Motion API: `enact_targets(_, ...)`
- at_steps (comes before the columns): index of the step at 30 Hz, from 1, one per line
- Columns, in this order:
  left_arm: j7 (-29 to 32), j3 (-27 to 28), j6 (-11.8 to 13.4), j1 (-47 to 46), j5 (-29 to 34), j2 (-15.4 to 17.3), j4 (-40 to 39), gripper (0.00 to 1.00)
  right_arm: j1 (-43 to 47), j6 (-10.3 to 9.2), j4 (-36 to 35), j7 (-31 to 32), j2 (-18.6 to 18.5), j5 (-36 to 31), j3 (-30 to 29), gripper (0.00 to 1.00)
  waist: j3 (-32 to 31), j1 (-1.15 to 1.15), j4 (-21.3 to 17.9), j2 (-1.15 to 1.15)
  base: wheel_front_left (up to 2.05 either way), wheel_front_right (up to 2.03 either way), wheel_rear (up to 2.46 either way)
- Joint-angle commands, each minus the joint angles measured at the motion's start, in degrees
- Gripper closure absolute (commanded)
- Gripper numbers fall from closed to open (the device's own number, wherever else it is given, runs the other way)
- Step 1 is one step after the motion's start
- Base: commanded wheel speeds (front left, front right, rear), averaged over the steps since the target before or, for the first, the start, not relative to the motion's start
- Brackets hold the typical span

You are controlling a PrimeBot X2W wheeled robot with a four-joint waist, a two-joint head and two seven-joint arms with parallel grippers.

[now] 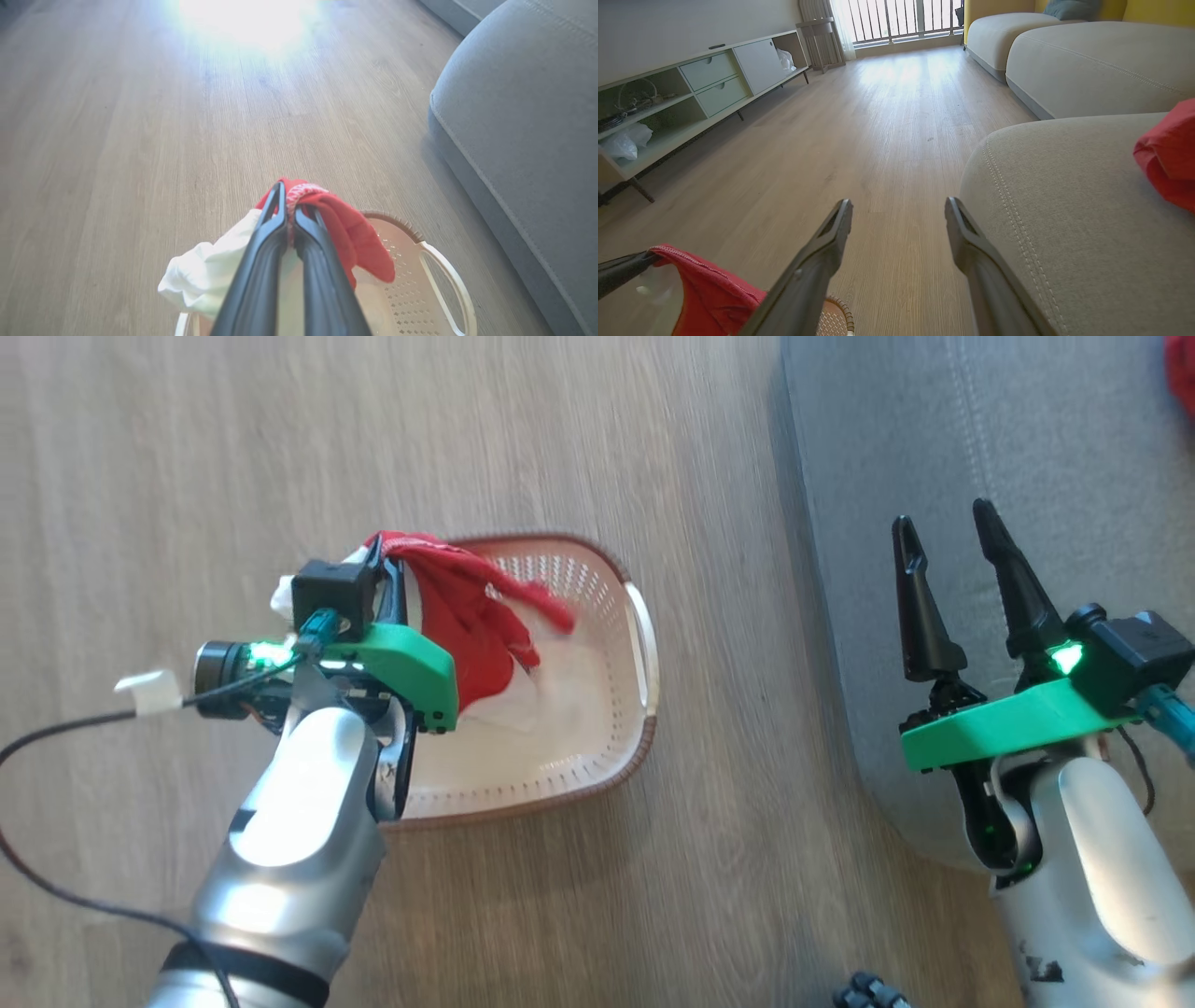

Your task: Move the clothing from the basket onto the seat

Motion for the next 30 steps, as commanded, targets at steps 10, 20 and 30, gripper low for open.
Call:
enact_targets(10, -0.7, 11.8, -3.4, 9.0, 10.3, -0.8, -17.4, 1.00, 2.4, -0.01, 1.8, -0.5, 1.2, -0.4, 1.0, 0.00, -11.0, 0.01, 3.9, 0.00, 0.00, 0.00, 0.00)
enact_targets(20, -0.7, 14.0, -6.2, 13.2, 12.2, -1.0, -29.4, 1.00, 5.0, -0.01, 4.1, -0.5, 2.7, -0.6, 0.2, 0.00, -17.8, 0.01, 5.5, 0.00, 0.00, 0.00, 0.00)
enact_targets(30, -0.7, 13.9, -7.1, 13.4, 13.5, -1.0, -37.0, 1.00, 6.9, -0.01, 5.3, -0.5, 3.8, -1.0, -0.5, 0.00, -22.3, 0.01, 6.6, 0.00, 0.00, 0.00, 0.00)
